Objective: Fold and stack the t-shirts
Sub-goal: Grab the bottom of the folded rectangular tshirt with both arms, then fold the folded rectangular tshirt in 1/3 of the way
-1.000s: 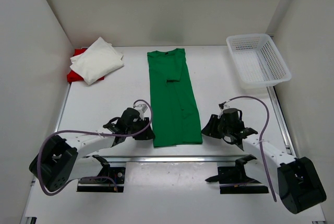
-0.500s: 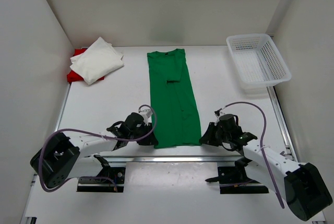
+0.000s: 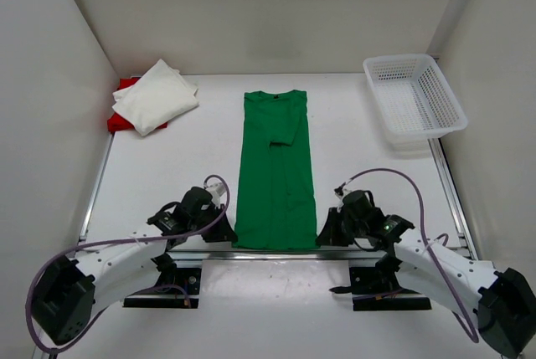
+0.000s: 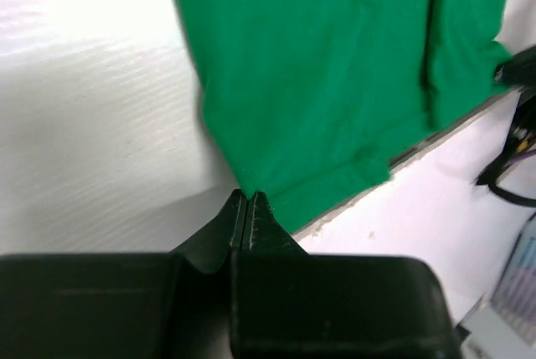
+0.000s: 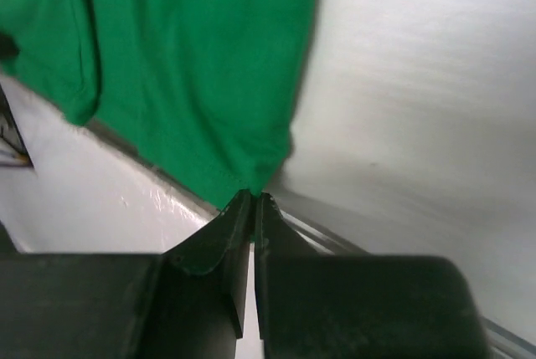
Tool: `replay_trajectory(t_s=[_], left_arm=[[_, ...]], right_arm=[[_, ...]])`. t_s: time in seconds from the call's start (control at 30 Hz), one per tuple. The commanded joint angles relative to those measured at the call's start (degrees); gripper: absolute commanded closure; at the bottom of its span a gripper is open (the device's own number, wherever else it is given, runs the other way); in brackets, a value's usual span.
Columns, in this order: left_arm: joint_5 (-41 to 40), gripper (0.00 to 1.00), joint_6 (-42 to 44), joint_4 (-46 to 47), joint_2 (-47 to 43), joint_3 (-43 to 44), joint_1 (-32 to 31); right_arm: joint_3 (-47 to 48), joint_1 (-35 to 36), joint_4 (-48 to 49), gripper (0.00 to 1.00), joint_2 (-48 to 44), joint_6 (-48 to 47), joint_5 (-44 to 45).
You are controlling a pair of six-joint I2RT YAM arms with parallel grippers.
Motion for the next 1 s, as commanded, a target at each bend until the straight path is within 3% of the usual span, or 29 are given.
replay_trajectory(t_s=[0.0, 0.2, 0.4, 0.53, 0.87, 0.97], left_arm=[[0.13, 1.0, 0.72, -5.83, 0.77, 6.79, 2.07], [0.47, 1.0, 2.83, 1.8, 13.33, 17.78, 10.66], [-6.28, 1.0, 2.92, 6.47, 25.55, 30.34, 15.15], [-5.42, 1.0, 2.91, 9.11, 36.09, 38.43, 18.14], [-6.47, 1.0, 3.54, 10.17, 54.57, 51.54, 19.99], [-4.19, 0.94, 1.6, 13.84, 56.86, 51.37, 21.05]], right_arm=[[8.13, -8.35, -2.27, 1.0, 3.5, -8.57, 0.41], [21.32, -18.21, 6.06, 1.0, 20.27, -18.78, -4.33], [36.07, -23.24, 11.34, 1.0, 38.29, -21.61, -3.2], [43.02, -25.6, 14.25, 1.0, 47.62, -21.79, -5.13], [53.49, -28.69, 14.51, 1.0, 60.72, -23.28, -7.15], [54.63, -29.91, 15.13, 1.0, 63.19, -22.93, -8.11]])
